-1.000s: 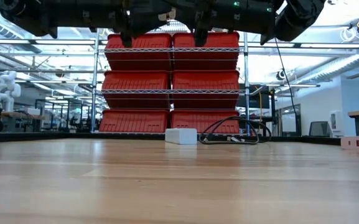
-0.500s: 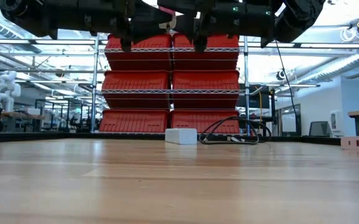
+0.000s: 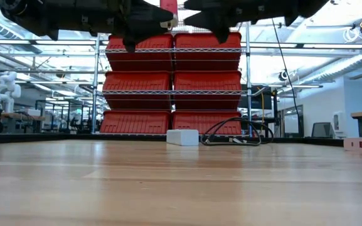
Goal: Insert USB
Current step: Insert the pink charger adapter into the top white outlet extension
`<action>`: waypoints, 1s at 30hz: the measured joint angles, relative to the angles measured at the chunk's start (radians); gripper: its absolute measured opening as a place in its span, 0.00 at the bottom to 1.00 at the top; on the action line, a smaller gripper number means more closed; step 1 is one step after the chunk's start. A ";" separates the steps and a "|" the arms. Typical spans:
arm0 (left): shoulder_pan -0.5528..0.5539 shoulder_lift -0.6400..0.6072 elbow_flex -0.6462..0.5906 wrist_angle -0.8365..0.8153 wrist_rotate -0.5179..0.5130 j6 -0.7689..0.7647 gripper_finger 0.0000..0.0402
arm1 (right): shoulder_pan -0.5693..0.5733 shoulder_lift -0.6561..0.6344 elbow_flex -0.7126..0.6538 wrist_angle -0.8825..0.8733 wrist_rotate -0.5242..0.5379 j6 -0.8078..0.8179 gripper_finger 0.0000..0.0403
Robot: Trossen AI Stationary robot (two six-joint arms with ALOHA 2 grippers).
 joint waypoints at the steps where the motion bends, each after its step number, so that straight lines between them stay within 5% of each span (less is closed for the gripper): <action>1: 0.000 0.000 0.000 -0.010 0.002 0.000 0.37 | -0.005 -0.021 0.000 -0.022 0.000 0.005 0.64; 16: 0.001 0.001 -0.002 -0.034 0.017 0.000 0.37 | 0.013 0.130 0.036 0.106 -0.085 0.167 0.64; 30: 0.001 0.002 -0.002 -0.040 0.017 0.000 0.37 | 0.012 0.150 0.092 0.027 -0.103 0.175 0.64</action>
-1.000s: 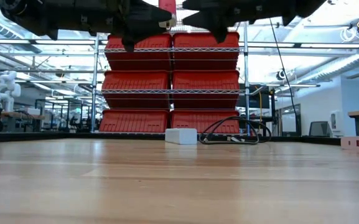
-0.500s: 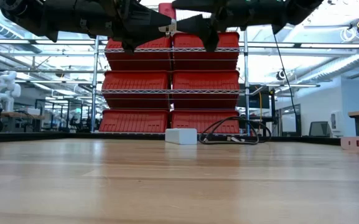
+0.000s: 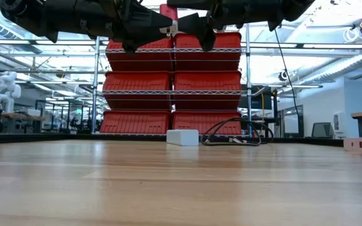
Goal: Insert USB
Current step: Insert the pink charger adapter into the top white outlet extension
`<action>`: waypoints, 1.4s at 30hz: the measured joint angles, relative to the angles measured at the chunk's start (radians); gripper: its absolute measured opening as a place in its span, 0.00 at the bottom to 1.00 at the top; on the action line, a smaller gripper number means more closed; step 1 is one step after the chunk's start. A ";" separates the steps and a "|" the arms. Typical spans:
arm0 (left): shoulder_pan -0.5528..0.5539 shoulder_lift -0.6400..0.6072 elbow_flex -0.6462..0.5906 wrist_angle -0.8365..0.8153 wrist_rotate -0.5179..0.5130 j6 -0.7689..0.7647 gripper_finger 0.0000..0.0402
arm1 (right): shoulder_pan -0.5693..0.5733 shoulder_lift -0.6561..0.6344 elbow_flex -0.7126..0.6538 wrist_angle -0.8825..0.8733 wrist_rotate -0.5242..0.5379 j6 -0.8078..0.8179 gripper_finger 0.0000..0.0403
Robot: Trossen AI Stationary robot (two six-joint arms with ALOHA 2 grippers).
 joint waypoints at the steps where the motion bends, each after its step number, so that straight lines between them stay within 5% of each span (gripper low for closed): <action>1: 0.000 0.000 0.000 0.000 0.000 0.000 0.37 | 0.000 0.000 0.000 -0.002 0.000 0.002 0.64; 21: 0.000 0.000 -0.002 0.019 -0.025 0.005 0.37 | 0.001 0.026 0.000 0.055 0.002 0.036 0.48; 28: 0.002 0.000 -0.003 0.016 -0.032 -0.002 0.37 | 0.009 0.030 0.000 0.062 0.031 -0.006 0.29; 42: 0.036 0.002 -0.001 0.012 -0.062 0.001 0.37 | -0.034 0.014 0.001 0.030 0.050 -0.103 0.29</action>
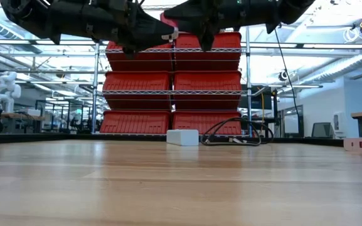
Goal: Insert USB
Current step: Insert the pink charger adapter into the top white outlet extension
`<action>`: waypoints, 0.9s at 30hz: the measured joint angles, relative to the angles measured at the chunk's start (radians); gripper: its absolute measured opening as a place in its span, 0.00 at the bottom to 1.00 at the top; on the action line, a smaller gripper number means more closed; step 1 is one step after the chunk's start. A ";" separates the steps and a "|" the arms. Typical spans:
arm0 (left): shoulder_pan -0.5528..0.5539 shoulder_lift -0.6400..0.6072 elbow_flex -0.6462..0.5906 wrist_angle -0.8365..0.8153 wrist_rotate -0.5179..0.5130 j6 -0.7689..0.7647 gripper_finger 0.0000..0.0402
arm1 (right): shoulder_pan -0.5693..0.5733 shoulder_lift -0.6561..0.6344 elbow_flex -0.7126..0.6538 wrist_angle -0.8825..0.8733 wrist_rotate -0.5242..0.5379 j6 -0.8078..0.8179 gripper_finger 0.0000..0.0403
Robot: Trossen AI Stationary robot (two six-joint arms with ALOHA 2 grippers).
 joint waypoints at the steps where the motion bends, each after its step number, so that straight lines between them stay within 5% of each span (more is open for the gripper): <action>1: 0.005 0.000 0.001 0.003 -0.003 -0.001 0.39 | -0.008 -0.004 0.000 -0.003 -0.007 -0.002 0.29; 9: 0.035 -0.002 0.001 -0.009 -0.050 -0.027 0.44 | -0.069 -0.040 0.000 -0.049 0.000 -0.063 0.29; 20: 0.138 -0.002 0.000 -0.171 -0.187 -0.031 0.36 | -0.196 -0.029 -0.008 -0.220 0.019 -0.120 0.29; 27: 0.275 0.044 0.000 -0.254 -0.271 -0.056 0.26 | -0.295 0.100 -0.072 -0.149 0.021 -0.146 0.29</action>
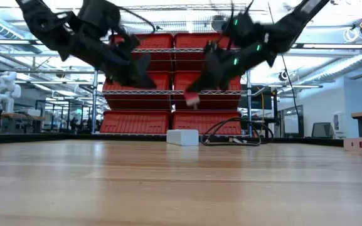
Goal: Insert USB
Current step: Insert the pink charger adapter into the top white outlet extension
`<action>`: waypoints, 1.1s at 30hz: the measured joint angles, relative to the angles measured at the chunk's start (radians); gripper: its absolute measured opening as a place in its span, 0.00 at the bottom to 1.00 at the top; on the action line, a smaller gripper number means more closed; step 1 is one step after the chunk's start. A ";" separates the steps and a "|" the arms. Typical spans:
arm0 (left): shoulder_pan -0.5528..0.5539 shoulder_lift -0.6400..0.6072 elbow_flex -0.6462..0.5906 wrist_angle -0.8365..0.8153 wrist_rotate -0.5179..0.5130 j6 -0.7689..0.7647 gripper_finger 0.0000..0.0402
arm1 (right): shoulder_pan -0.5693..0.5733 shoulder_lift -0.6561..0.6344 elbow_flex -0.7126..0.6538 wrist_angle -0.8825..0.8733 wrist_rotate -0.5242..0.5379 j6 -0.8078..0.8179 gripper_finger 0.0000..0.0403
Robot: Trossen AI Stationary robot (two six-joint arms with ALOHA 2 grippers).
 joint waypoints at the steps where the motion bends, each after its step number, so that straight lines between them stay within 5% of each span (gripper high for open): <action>1: 0.020 0.013 0.000 0.002 0.003 0.000 0.25 | -0.011 0.027 -0.003 0.011 0.003 0.000 0.29; 10: 0.176 0.134 0.010 0.026 0.127 -0.107 0.02 | -0.085 0.203 -0.001 0.152 0.041 0.062 0.29; 18: 0.181 0.213 0.010 0.129 0.174 -0.079 0.01 | -0.017 0.259 0.004 0.219 -0.141 0.123 0.29; 28: 0.160 0.178 -0.014 0.138 0.205 -0.106 0.01 | 0.041 0.239 0.007 0.364 -0.124 0.019 0.29; 33: 0.158 0.176 -0.095 0.316 0.268 -0.131 0.01 | -0.013 0.252 0.022 0.402 -0.204 -0.029 0.29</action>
